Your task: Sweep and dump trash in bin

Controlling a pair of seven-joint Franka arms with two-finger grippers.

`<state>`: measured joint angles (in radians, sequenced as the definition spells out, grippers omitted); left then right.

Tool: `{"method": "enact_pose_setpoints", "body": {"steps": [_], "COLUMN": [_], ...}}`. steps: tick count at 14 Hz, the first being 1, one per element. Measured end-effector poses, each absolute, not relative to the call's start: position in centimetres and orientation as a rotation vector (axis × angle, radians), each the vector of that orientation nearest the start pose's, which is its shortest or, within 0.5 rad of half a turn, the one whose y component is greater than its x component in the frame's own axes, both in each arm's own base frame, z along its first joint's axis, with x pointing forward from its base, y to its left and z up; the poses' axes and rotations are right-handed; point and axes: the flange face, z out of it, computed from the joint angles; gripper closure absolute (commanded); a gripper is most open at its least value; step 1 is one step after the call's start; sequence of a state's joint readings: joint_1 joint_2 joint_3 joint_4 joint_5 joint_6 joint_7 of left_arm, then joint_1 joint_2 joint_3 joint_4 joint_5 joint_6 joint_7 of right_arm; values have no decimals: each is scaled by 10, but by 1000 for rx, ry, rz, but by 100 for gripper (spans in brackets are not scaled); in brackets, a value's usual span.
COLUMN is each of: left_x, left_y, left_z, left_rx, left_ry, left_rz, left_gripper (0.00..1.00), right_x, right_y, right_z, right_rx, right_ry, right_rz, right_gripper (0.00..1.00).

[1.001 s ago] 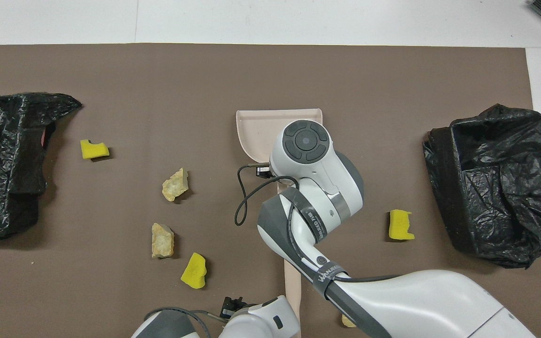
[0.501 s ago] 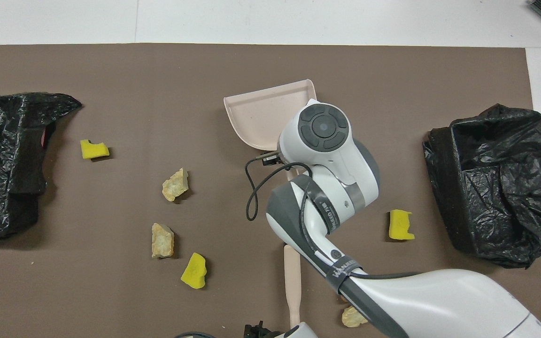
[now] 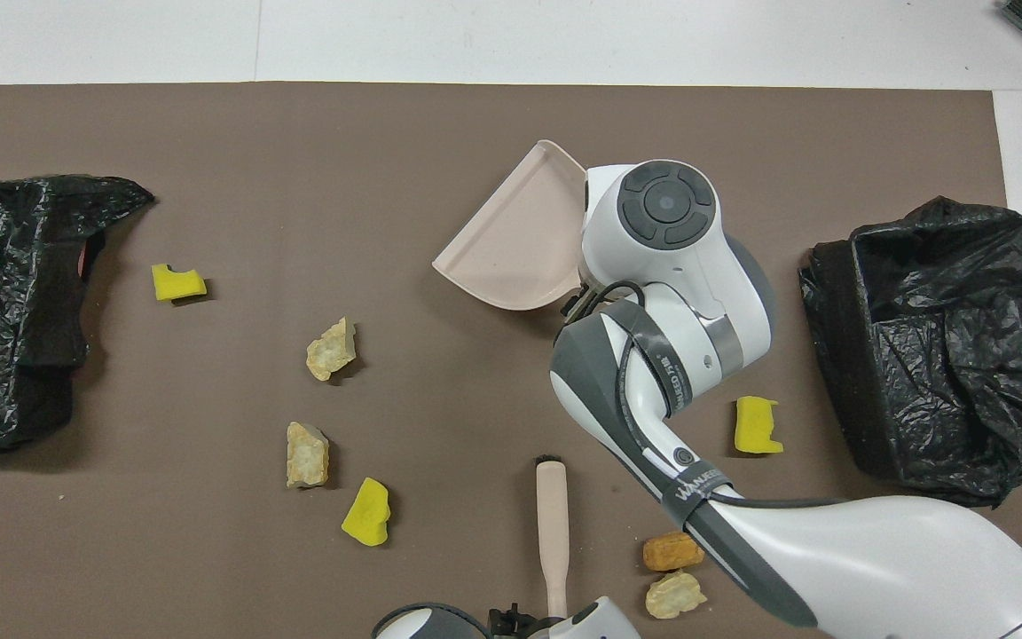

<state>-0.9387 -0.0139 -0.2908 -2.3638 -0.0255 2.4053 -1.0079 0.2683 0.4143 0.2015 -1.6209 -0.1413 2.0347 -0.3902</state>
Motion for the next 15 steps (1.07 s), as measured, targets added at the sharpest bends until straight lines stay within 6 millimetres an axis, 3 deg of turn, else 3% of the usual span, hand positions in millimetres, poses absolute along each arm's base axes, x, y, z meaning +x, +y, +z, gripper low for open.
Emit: {"method": "enact_pose_setpoints", "body": {"steps": [1, 2, 4, 9, 10, 11, 15], "left_x": [170, 171, 172, 171, 171, 171, 176], "left_y": [-477, -479, -481, -481, -480, -480, -470], "left_z": [337, 340, 343, 342, 341, 341, 339], "left_rx": [-3184, -3189, -3200, -3194, -3189, -3184, -3129], "left_ry": [315, 306, 253, 205, 202, 201, 164], "left_rz": [-18, -20, -23, -15, -12, -9, 28], "left_gripper": [3, 31, 74, 75, 91, 100, 100], "right_x": [606, 605, 606, 600, 600, 599, 595], "right_y": [283, 281, 278, 275, 275, 275, 280], "right_z": [388, 387, 387, 387, 388, 388, 383], "right_rx": [-2810, -2740, -2617, -2389, -2360, -2346, -2327], "right_ry": [-1507, -1629, -1818, -2086, -2117, -2132, -2151], "right_rz": [11, 34, 48, 138, 136, 136, 144], "right_gripper": [100, 100, 100, 100, 100, 100, 100]}}
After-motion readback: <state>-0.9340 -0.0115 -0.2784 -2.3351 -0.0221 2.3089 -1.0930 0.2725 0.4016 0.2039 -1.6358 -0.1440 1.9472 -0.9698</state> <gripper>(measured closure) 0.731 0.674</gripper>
